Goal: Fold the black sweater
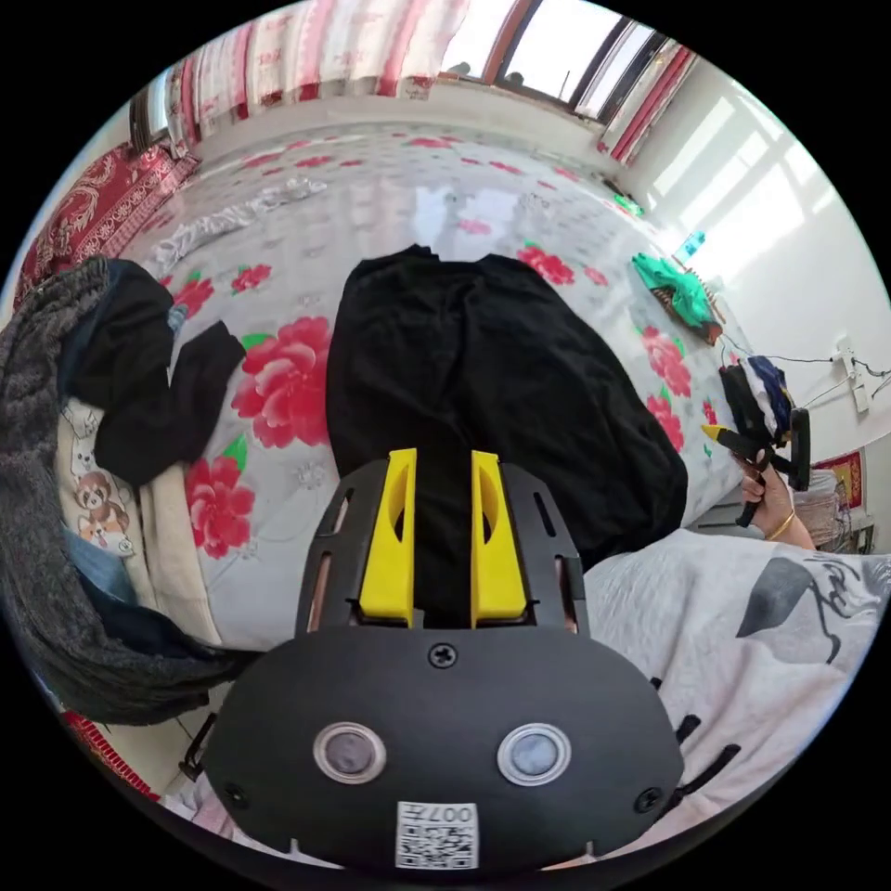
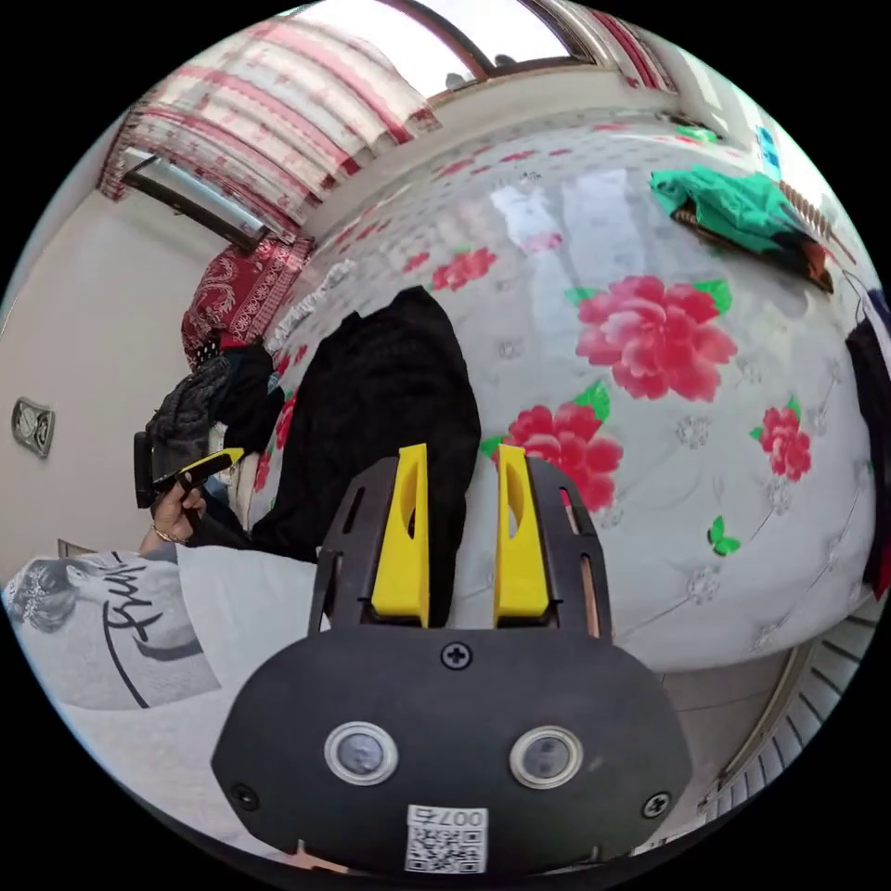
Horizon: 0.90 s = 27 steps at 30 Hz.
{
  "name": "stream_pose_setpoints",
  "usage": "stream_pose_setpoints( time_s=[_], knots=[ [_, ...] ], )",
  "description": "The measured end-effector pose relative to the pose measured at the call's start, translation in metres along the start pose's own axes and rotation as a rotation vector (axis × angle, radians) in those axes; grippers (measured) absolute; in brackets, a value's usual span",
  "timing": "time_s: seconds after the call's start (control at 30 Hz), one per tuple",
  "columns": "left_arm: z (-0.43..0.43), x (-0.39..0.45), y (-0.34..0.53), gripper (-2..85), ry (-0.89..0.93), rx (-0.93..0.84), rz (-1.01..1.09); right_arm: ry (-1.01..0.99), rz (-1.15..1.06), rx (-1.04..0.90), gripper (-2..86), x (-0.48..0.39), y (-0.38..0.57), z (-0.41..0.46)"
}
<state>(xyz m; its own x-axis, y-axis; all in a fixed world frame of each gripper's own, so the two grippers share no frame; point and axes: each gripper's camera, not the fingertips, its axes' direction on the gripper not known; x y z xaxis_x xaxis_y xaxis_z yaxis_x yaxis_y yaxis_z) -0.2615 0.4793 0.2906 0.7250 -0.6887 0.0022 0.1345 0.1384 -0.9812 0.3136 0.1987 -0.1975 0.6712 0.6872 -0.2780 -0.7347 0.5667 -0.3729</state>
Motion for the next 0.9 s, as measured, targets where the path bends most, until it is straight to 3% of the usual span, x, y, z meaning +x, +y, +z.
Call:
stream_pose_setpoints(
  time_s=[0.2,0.37,0.5,0.6,0.77,0.9],
  knots=[
    [0.075,-0.020,-0.003,8.0,-0.069,-0.262,0.007,0.005,-0.048,-0.110,8.3,-0.020,-0.007,0.054],
    [0.067,-0.047,-0.017,0.4,0.003,-0.256,0.027,0.011,-0.075,-0.195,8.3,-0.043,-0.032,0.082],
    [0.007,-0.085,-0.017,-0.6,0.188,-0.056,-0.031,0.145,-0.123,-0.086,9.0,-0.063,-0.047,0.058],
    [-0.048,-0.095,-0.014,-0.9,0.247,0.100,0.038,0.199,-0.231,-0.001,9.7,-0.092,-0.053,0.034],
    [-0.106,-0.084,-0.017,-0.9,0.412,0.272,0.175,-0.002,-0.494,-0.049,11.3,-0.167,-0.064,0.042],
    [-0.127,-0.031,-0.027,-0.9,0.490,0.317,0.410,-0.153,-0.697,-0.108,12.0,-0.244,-0.067,0.076]
  ],
)
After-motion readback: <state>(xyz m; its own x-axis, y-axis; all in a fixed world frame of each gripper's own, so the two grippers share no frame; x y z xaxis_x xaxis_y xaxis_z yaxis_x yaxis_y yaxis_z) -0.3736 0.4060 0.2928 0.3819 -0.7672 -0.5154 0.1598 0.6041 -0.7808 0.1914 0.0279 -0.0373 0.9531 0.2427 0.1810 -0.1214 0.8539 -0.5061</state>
